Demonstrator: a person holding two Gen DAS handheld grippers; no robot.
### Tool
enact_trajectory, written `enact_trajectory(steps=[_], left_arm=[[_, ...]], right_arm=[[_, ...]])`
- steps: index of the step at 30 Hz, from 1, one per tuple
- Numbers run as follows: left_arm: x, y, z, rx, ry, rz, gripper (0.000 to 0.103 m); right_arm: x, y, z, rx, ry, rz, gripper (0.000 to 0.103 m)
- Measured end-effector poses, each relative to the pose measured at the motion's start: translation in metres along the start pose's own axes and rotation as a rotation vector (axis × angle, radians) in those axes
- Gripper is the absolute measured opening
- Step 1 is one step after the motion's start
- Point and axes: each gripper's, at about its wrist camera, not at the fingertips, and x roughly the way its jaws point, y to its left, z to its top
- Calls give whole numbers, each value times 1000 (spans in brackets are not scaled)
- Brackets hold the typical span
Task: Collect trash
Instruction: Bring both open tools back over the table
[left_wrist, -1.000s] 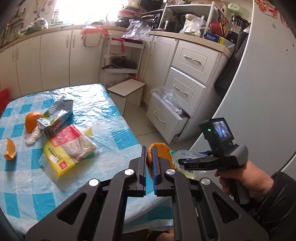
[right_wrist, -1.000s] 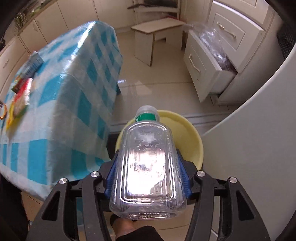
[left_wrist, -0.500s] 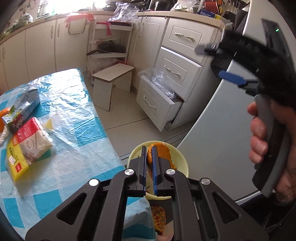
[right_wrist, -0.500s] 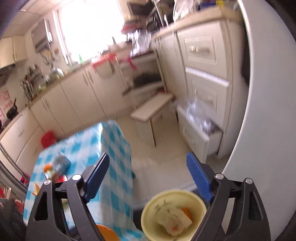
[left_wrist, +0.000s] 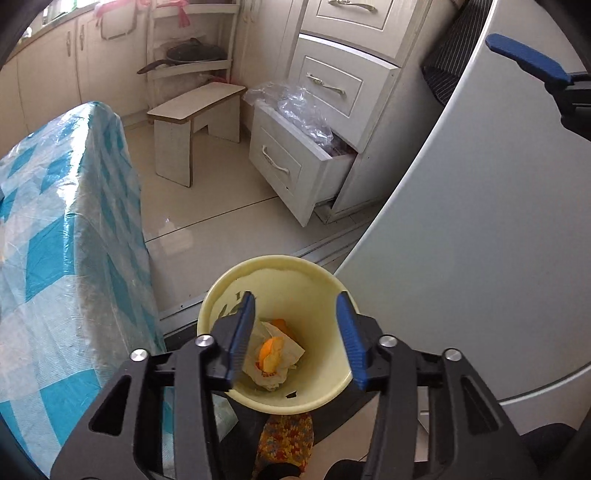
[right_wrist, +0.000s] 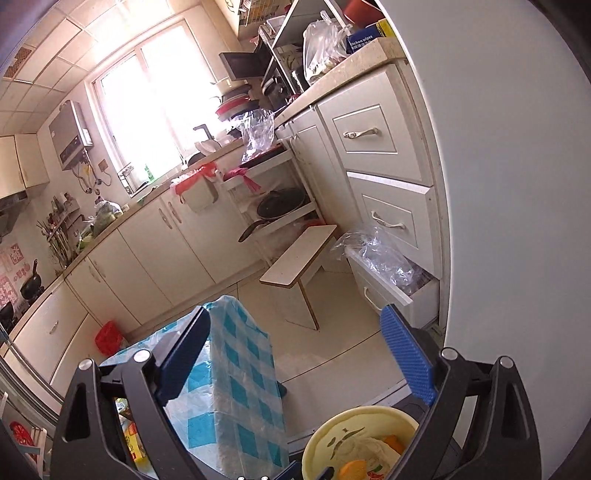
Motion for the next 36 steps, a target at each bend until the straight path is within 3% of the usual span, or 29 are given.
enact_trajectory(steps=[8, 14, 26, 36], left_arm=[[-52, 22, -9, -49, -35, 43, 76], [-123, 71, -35, -121, -96, 136, 87], [-229, 190, -100, -340, -170, 338, 91], [-267, 225, -117, -427, -241, 391, 93]], right_arm=[[6, 13, -5, -46, 24, 2, 90], [12, 34, -12, -103, 50, 13, 90], [9, 103, -32, -240, 54, 73, 93], [16, 148, -62, -295, 116, 129, 93]])
